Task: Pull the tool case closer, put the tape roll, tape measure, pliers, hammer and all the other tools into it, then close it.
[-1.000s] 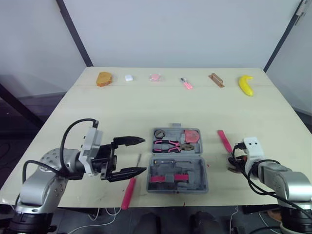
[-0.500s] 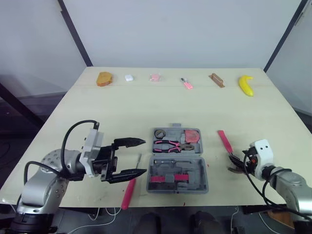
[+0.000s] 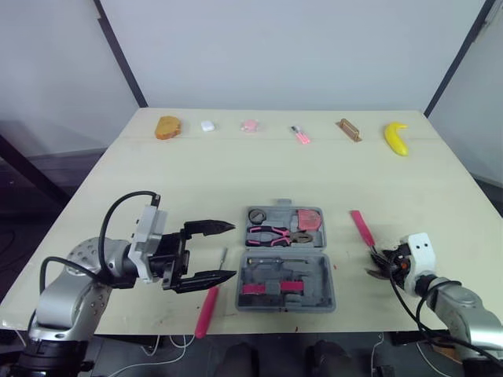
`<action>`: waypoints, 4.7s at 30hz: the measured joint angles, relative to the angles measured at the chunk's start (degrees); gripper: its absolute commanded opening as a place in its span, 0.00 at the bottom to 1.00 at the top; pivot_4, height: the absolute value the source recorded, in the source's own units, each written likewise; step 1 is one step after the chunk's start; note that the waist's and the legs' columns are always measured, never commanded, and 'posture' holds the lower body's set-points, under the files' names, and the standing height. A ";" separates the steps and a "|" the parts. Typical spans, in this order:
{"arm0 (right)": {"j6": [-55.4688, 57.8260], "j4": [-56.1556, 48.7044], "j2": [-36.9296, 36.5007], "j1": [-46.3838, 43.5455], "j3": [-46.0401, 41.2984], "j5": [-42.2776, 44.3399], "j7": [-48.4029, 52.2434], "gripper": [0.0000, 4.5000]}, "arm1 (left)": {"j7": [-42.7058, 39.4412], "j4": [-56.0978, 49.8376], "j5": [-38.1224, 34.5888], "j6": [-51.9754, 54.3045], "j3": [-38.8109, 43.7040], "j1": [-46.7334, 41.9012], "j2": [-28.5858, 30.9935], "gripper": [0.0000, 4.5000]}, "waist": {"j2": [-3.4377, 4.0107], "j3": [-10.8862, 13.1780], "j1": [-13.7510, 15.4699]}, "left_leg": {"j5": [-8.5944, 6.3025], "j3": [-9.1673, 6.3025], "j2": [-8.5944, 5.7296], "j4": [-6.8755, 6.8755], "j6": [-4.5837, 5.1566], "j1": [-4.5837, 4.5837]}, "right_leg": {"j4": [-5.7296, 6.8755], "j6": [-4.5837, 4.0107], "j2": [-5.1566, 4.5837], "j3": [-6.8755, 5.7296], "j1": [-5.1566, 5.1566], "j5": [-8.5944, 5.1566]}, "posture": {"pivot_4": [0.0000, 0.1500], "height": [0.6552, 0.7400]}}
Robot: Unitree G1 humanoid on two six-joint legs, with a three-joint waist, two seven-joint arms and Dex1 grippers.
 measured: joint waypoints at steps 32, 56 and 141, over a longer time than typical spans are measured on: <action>5.96 -14.67 -24.48 -14.76 15.69 4.04 24.29 0.01 | -9.36 9.59 4.61 -7.68 -0.40 -2.40 3.11 1.00 | 0.13 0.18 -0.12 | 0.00 -0.03 0.01 0.01 0.00 -0.02 | -0.01 -0.01 0.03 -0.02 -0.03 0.00 | 1.00 1.00; 24.38 -20.05 -17.83 -38.44 50.45 -9.05 25.86 0.01 | -10.84 14.69 6.70 -14.47 -1.13 1.70 9.05 1.00 | 0.01 0.31 0.16 | 0.00 -0.11 0.00 0.03 0.00 -0.24 | -0.04 -0.02 -0.16 -0.29 -0.16 -0.01 | 1.00 1.00; -15.55 -5.73 -1.09 -10.29 20.45 -1.09 20.37 0.02 | -0.11 14.88 3.15 -10.08 4.90 7.85 0.26 1.00 | -0.28 0.07 -0.46 | 0.00 -0.19 0.01 0.02 0.00 -0.09 | 0.06 -0.03 -0.18 -0.33 0.00 -0.01 | 1.00 1.00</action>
